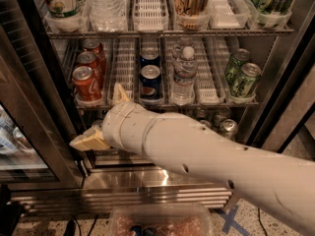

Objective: Pick coke can from middle shelf of fridge

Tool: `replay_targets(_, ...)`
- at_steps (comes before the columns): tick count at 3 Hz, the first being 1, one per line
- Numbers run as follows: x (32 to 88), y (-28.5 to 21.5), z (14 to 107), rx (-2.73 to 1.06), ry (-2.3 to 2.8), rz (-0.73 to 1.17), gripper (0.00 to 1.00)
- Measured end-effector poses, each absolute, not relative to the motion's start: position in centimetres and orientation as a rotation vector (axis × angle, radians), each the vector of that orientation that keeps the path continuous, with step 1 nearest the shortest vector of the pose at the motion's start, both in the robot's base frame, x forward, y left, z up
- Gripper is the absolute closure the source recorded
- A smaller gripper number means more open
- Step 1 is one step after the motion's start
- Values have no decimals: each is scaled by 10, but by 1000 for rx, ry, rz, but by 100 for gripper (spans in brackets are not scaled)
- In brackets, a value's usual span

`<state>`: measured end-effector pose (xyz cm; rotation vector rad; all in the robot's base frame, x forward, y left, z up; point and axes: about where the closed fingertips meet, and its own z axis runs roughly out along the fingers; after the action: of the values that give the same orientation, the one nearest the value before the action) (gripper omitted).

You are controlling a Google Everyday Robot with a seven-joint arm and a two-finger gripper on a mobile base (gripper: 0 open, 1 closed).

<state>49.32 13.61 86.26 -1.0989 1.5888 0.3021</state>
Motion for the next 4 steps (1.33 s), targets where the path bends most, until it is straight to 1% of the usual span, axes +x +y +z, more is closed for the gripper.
replay_targets(2,511,152,851,-978,1556,188,0)
replay_targets(4,524,180,842,-814,1544,133,0)
